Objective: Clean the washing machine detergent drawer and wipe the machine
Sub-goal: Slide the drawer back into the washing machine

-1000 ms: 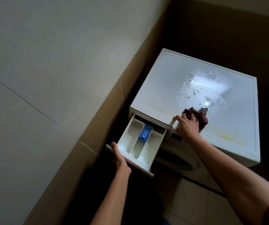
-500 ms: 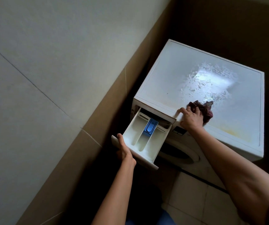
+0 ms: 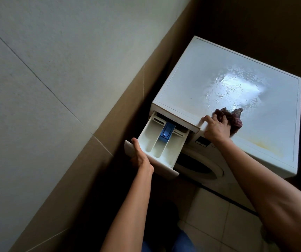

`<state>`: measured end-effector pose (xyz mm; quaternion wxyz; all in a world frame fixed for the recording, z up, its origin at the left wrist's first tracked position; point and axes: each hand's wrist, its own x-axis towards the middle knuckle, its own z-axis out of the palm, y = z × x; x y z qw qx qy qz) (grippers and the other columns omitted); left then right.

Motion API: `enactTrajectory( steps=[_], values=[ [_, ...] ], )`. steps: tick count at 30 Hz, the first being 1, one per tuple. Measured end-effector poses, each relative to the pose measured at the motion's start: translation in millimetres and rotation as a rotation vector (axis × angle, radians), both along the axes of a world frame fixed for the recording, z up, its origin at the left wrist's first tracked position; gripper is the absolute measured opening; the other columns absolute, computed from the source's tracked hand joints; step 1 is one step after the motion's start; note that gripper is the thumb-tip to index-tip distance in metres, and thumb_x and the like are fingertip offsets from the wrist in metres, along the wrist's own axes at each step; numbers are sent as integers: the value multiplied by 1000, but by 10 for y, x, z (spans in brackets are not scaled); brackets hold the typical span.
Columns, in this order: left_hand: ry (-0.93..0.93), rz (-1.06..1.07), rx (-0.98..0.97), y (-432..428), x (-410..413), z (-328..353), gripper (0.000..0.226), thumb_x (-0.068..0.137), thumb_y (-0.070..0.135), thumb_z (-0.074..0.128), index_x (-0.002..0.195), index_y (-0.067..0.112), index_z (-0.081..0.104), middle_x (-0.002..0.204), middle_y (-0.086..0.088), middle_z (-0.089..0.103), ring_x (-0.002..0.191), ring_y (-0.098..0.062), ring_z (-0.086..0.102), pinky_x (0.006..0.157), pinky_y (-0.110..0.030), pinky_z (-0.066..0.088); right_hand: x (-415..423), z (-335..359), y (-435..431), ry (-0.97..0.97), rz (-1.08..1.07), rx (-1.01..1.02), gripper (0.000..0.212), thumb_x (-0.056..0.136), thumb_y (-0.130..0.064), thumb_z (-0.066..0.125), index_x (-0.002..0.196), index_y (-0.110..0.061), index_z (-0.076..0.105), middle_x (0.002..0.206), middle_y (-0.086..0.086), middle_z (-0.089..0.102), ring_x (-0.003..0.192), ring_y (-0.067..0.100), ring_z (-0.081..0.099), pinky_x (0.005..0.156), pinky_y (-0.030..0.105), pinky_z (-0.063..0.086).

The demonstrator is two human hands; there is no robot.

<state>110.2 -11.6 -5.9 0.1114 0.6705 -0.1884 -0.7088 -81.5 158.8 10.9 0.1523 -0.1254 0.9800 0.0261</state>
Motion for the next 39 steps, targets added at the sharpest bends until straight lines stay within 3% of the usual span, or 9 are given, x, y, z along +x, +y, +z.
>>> enactTrajectory(
  steps=[25,31,39],
  values=[
    [-25,-124,2,109,97,-3,100,66,77,62,138,9,43,139,-11,48,126,-31,46,106,-47,35,44,5,30,12,27,-13,44,91,-16,49,130,-32,39,156,9,18,143,44,5,112,57,19],
    [-1,-136,-17,80,113,-17,94,65,78,63,130,10,51,127,-8,56,108,-28,52,94,-43,41,43,20,33,-4,23,-34,44,89,-17,54,128,-34,42,156,9,19,143,44,5,112,59,16],
    [-5,-123,23,89,72,2,100,69,77,60,139,8,42,140,-11,47,127,-31,44,106,-48,34,36,16,31,1,19,-31,45,88,-13,49,128,-33,42,156,9,19,143,44,5,111,59,17]
  ],
)
